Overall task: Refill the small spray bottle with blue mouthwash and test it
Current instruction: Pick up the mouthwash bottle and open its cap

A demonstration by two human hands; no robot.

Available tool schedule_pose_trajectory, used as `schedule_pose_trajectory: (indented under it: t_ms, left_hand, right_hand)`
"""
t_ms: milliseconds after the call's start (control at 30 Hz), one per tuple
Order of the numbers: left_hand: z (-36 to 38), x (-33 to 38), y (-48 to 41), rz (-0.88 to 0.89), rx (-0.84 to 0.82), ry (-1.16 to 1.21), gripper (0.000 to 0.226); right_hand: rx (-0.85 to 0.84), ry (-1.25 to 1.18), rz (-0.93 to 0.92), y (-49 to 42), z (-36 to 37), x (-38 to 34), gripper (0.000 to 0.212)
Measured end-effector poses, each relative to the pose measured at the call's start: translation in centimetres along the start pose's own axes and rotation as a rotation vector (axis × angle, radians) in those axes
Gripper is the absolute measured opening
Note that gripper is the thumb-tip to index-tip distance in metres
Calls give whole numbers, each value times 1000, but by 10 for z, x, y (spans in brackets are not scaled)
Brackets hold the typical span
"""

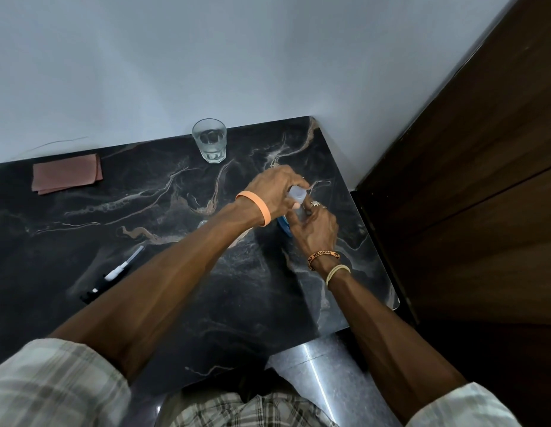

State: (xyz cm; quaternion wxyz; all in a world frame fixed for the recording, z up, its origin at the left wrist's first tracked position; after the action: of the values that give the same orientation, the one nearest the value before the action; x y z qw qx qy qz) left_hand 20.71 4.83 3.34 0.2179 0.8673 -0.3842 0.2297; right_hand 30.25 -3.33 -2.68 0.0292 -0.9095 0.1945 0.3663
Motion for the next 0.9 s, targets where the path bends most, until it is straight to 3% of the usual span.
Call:
schedule_pose_trajectory:
  t_ms: [100,267,400,533,667,800,900]
  left_hand:
    - [2,2,2,51,-33,33,53]
    - [-2,0,1,5,1,-35,36]
    - [-1,-1,4,36,-14,48,48]
    - [-4,-2,3,-13,-9,-33,39]
    - [-2,0,6,30,-51,0,56]
    - [-2,1,6,-1,-36,-57,37]
    - [-1,-1,8,-9,-53,-26,54]
  right_hand:
    - [29,-1,-18,1,-2,-2,33]
    - [36,-22,-3,1,-1,-2,36]
    - [34,-27,-15,2,-1,-1,38]
    - [30,-1,12,1,2,0,37]
    - [28,20,-36,3,2,-4,33]
    - [4,35,30,2,4,-1,35]
    - [-12,55,-15,3,4,-3,32]
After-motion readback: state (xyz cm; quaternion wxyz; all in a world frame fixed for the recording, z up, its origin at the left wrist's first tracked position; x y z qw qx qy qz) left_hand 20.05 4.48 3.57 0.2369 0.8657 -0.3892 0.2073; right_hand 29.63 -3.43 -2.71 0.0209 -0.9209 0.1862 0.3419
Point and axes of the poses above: each hand's wrist, its own y-axis away from the middle knuckle, its own z-axis out of the palm, x = y × z, the point moved 7 cm from there along -y, towards the middle knuckle, and after that the axes turned 14 degrees about -x, right-handed, at the moved point
